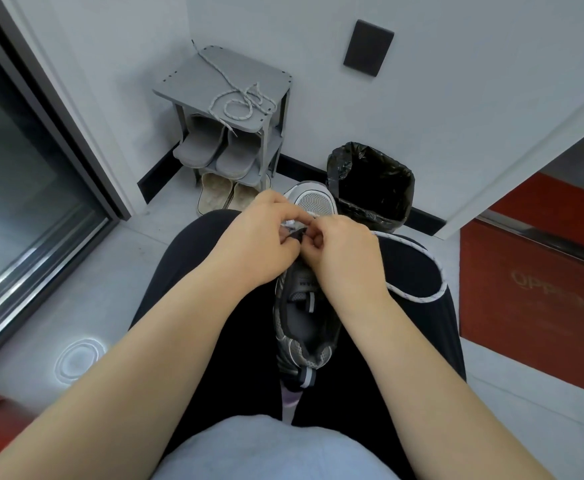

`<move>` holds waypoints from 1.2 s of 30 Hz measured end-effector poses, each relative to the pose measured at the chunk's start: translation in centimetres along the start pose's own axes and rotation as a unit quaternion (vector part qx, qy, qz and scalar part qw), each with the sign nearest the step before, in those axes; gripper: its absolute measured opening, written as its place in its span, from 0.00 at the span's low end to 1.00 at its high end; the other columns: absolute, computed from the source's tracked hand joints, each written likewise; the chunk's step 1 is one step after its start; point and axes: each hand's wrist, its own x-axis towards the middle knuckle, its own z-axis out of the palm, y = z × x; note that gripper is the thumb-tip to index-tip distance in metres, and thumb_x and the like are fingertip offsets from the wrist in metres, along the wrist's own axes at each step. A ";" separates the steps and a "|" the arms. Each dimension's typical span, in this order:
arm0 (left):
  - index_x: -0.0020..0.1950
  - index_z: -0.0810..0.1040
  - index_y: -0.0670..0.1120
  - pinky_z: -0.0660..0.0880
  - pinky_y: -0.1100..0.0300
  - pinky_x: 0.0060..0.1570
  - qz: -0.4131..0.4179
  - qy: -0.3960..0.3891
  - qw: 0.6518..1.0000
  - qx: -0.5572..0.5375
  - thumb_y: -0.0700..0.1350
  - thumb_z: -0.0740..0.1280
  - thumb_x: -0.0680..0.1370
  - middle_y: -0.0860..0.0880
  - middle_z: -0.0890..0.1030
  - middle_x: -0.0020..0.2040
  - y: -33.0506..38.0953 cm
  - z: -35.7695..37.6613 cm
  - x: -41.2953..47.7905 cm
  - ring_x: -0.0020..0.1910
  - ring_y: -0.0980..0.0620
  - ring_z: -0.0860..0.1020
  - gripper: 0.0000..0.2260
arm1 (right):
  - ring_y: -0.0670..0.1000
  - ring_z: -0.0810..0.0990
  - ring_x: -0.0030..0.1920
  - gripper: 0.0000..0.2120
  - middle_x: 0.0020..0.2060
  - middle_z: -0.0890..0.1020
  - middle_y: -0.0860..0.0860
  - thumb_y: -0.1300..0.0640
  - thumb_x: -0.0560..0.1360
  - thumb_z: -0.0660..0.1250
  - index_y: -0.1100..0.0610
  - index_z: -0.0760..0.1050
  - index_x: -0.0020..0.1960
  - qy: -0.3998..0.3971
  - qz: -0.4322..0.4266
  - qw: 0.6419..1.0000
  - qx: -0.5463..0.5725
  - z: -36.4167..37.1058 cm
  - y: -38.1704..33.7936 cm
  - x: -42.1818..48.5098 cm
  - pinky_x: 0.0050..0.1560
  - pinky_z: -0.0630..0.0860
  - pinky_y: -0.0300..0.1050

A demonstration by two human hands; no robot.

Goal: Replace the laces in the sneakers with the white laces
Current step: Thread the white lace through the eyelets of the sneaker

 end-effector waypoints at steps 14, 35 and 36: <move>0.49 0.84 0.48 0.67 0.78 0.45 0.117 0.047 0.991 -0.040 0.39 0.69 0.72 0.58 0.80 0.42 -0.2 1.1 0.4 0.40 0.70 0.74 0.08 | 0.43 0.78 0.36 0.07 0.34 0.80 0.43 0.61 0.69 0.72 0.49 0.79 0.39 0.059 0.013 0.962 0.267 -2.7 2.4 -1.4 0.39 0.73 0.31; 0.42 0.81 0.54 0.74 0.73 0.43 0.030 0.084 0.987 -0.135 0.38 0.69 0.73 0.60 0.81 0.38 -0.1 1.2 0.6 0.39 0.62 0.79 0.09 | 0.52 0.73 0.48 0.05 0.43 0.75 0.49 0.55 0.74 0.67 0.52 0.80 0.41 -0.071 -0.053 0.994 0.064 -2.0 2.8 0.7 0.47 0.72 0.49; 0.42 0.81 0.54 0.75 0.71 0.45 0.025 0.084 0.986 -0.144 0.38 0.69 0.73 0.59 0.82 0.39 -0.2 1.2 0.5 0.40 0.61 0.79 0.10 | 0.48 0.73 0.46 0.04 0.40 0.75 0.46 0.56 0.73 0.67 0.51 0.79 0.40 -0.064 -0.045 0.992 0.104 -2.1 3.1 0.7 0.47 0.71 0.48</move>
